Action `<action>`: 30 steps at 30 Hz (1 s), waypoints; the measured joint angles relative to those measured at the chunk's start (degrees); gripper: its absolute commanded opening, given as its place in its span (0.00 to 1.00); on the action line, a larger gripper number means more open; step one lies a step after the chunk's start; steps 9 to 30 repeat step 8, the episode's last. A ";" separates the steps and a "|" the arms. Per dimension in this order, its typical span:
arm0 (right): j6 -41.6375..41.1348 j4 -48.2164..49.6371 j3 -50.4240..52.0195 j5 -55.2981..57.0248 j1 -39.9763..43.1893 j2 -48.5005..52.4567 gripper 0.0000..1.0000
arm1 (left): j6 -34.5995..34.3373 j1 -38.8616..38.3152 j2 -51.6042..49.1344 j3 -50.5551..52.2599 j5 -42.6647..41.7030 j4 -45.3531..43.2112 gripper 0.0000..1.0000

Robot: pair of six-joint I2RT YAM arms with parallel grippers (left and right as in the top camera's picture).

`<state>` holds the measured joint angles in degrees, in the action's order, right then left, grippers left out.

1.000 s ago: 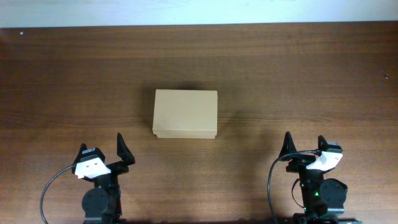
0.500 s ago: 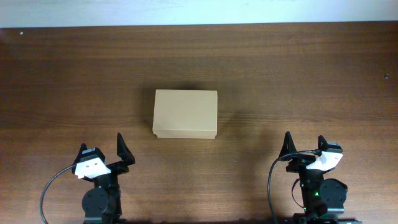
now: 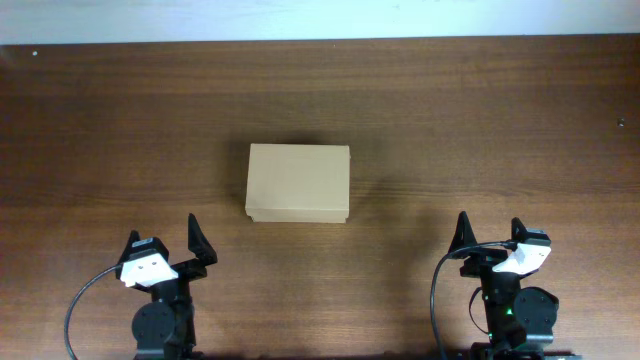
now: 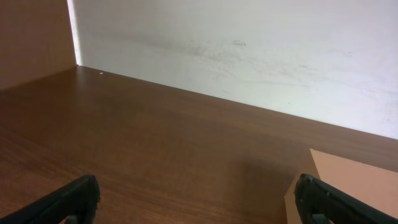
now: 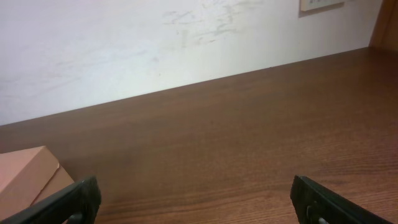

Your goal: Pack container

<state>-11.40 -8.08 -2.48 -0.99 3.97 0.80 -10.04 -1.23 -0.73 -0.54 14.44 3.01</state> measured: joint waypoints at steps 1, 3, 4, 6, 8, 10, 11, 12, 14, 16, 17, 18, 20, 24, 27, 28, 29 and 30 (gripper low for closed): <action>-0.02 0.00 0.00 0.00 0.00 0.00 0.99 | 0.00 0.00 0.00 0.00 0.00 0.00 1.00; -0.02 0.00 0.00 0.00 0.00 0.00 0.99 | -0.02 0.00 0.00 0.00 0.00 0.00 1.00; 0.00 0.00 0.00 0.00 0.00 0.00 0.99 | -0.02 0.00 0.00 0.00 0.00 -0.02 1.00; -0.02 0.00 0.00 0.00 0.00 0.00 0.99 | 0.00 0.00 0.00 0.00 0.00 0.00 1.00; -0.04 0.00 0.00 0.00 0.00 0.00 0.99 | -0.02 0.00 0.00 0.00 0.00 0.00 1.00; -0.04 0.00 0.00 0.00 0.00 0.00 0.99 | -0.02 0.00 0.00 0.00 0.00 0.00 1.00; -0.04 0.00 0.00 0.00 0.00 0.00 0.99 | -0.02 0.00 0.00 0.00 0.00 0.00 1.00; -0.04 0.00 0.00 0.00 0.00 0.00 0.99 | -0.02 0.00 0.00 0.00 0.00 0.00 1.00; -0.04 0.00 0.00 0.00 0.00 0.00 0.99 | -0.02 0.00 0.00 0.00 0.00 0.00 1.00; -0.04 0.00 0.00 0.00 0.00 0.00 0.99 | -0.02 0.00 0.00 0.00 0.00 0.00 1.00; -0.04 0.00 0.00 0.00 0.00 0.00 0.99 | -0.02 0.00 0.00 0.00 0.00 0.00 1.00; -0.04 0.00 0.00 0.00 0.00 0.00 0.99 | -0.02 0.00 0.00 0.00 0.00 0.00 1.00; -0.04 0.00 0.00 0.00 0.00 0.00 0.99 | -0.02 0.00 0.00 0.00 0.00 0.00 1.00; -0.04 0.00 0.00 0.00 0.00 0.00 0.99 | -0.02 0.00 0.00 0.00 0.00 0.00 1.00; -0.04 0.00 0.00 0.00 0.00 0.00 0.99 | -0.02 0.00 0.00 0.00 0.00 0.00 1.00; -0.04 0.00 0.00 0.00 0.00 0.00 0.99 | -0.02 0.00 0.00 0.00 0.00 0.00 1.00; -0.04 0.00 0.00 0.00 0.00 0.00 0.99 | -0.02 0.00 0.00 0.00 0.00 0.00 1.00; -0.04 0.00 0.00 0.00 0.00 0.00 0.99 | -0.02 0.00 0.00 0.00 0.00 0.00 1.00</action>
